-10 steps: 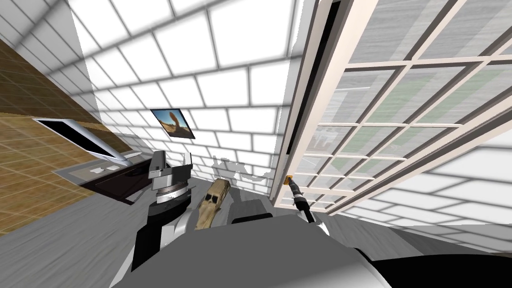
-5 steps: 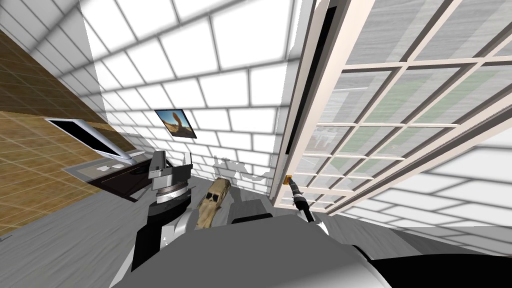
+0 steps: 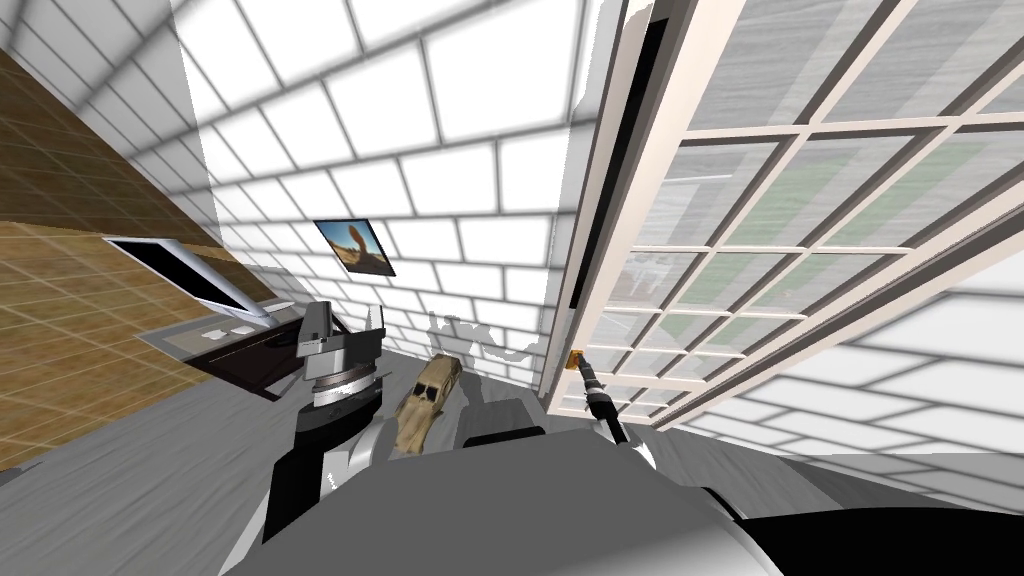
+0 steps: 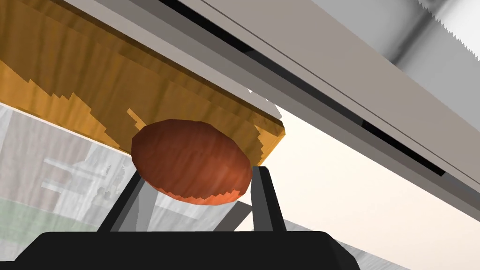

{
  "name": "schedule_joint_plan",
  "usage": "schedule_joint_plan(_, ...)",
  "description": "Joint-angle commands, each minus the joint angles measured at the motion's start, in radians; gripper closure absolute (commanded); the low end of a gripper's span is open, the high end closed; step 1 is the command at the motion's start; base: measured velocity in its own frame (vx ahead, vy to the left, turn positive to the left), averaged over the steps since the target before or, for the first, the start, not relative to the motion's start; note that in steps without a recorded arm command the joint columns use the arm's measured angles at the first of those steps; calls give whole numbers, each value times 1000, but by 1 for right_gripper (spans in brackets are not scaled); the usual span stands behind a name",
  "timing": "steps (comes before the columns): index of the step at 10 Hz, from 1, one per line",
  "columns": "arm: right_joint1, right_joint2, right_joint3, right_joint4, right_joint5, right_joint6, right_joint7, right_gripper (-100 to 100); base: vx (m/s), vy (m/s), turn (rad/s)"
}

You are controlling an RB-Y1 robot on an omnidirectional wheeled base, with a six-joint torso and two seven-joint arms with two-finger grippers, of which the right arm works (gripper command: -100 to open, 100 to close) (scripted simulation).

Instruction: Pull the door open

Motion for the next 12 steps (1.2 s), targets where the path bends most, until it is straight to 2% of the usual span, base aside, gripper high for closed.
schedule_joint_plan(1,1,10,18,-11,-8,11,-46,100,-20,-8,24)
schedule_joint_plan(4,-2,8,35,-11,-31,12,-120,100,-35,-13,24)
schedule_joint_plan(5,-2,8,35,-11,-31,12,-128,100,-27,-10,13)
schedule_joint_plan(6,-3,7,44,-11,-43,13,-164,100,-26,-6,22)
schedule_joint_plan(7,-3,7,44,-11,-43,13,-170,100,-24,-8,12)
schedule_joint_plan(11,-8,4,70,-10,-79,15,-290,100,-34,-15,32)
schedule_joint_plan(12,-8,4,70,-10,-79,15,-294,100,-20,-11,22)
